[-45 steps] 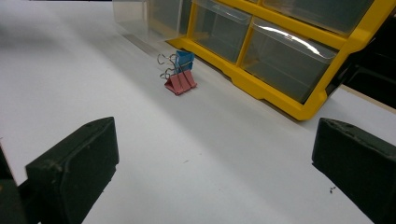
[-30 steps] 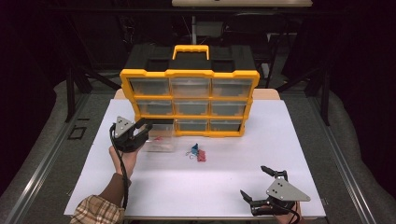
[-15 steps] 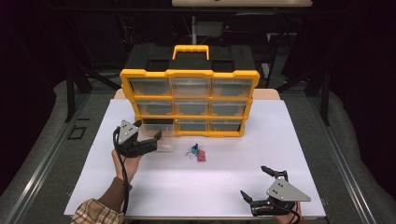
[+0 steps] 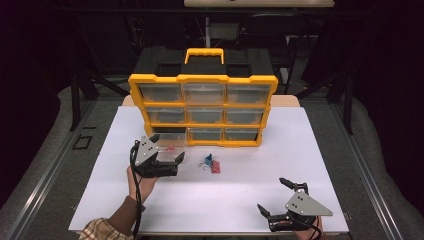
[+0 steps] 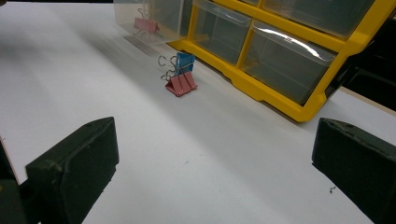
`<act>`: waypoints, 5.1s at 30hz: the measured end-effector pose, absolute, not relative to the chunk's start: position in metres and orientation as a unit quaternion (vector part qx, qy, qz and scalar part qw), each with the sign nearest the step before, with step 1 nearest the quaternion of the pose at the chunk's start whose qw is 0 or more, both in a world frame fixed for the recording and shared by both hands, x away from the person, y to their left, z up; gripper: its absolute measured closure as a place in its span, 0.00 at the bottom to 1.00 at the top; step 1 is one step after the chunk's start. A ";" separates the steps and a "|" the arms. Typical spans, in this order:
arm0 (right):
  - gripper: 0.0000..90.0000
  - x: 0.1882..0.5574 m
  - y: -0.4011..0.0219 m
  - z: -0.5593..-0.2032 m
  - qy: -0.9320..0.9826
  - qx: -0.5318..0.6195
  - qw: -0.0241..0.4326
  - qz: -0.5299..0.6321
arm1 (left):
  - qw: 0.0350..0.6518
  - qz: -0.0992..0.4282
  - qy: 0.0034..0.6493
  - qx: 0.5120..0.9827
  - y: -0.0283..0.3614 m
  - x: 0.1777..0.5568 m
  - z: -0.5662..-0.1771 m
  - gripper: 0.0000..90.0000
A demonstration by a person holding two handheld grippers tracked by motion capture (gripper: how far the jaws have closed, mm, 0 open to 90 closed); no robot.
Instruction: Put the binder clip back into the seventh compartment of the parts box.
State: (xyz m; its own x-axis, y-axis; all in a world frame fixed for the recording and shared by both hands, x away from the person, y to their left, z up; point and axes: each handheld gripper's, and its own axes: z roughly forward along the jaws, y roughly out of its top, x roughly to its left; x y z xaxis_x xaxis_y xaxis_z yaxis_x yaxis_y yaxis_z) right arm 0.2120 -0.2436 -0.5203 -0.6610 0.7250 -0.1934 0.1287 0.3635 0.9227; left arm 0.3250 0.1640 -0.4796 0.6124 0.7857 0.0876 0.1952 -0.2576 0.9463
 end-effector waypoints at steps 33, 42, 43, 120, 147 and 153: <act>0.00 0.213 -0.244 -0.520 0.768 0.278 0.303 0.490 | 0.476 0.235 0.252 0.809 0.105 0.297 -0.517 0.13; 0.00 0.213 -0.243 -0.521 0.769 0.277 0.302 0.491 | 0.441 0.218 0.290 0.821 0.099 0.311 -0.532 0.30; 0.00 0.213 -0.243 -0.521 0.769 0.278 0.302 0.490 | 0.438 0.218 0.294 0.821 0.098 0.312 -0.534 0.31; 0.00 0.214 -0.243 -0.522 0.774 0.278 0.296 0.485 | 0.399 0.205 0.330 0.831 0.093 0.338 -0.548 0.99; 0.00 0.214 -0.244 -0.522 0.774 0.279 0.296 0.486 | 0.435 0.211 0.318 0.816 0.105 0.322 -0.520 0.99; 0.00 0.213 -0.243 -0.521 0.774 0.278 0.297 0.486 | 0.441 0.213 0.317 0.812 0.110 0.322 -0.514 0.99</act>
